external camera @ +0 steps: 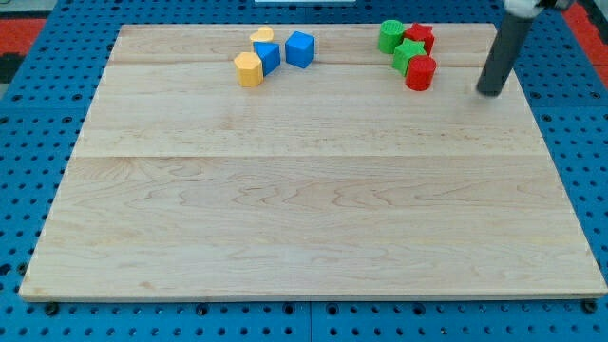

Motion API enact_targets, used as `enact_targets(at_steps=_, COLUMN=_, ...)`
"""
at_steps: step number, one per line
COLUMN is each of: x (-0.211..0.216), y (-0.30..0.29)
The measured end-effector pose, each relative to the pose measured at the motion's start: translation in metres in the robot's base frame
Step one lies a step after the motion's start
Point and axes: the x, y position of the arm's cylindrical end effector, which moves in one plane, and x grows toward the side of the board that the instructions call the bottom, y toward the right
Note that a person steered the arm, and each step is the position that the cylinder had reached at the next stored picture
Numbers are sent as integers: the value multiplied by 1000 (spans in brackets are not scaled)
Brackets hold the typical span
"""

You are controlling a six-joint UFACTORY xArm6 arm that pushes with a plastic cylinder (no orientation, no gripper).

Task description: Separate the green circle from the group of blocks

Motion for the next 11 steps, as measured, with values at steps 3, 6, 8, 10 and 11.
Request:
enact_targets(at_steps=3, x=-109, y=9)
enact_targets(at_steps=6, x=-99, y=-115)
enact_targets(at_steps=8, x=-68, y=-130)
enact_targets(at_steps=10, x=-71, y=-177)
enact_targets(at_steps=11, x=-11, y=-230)
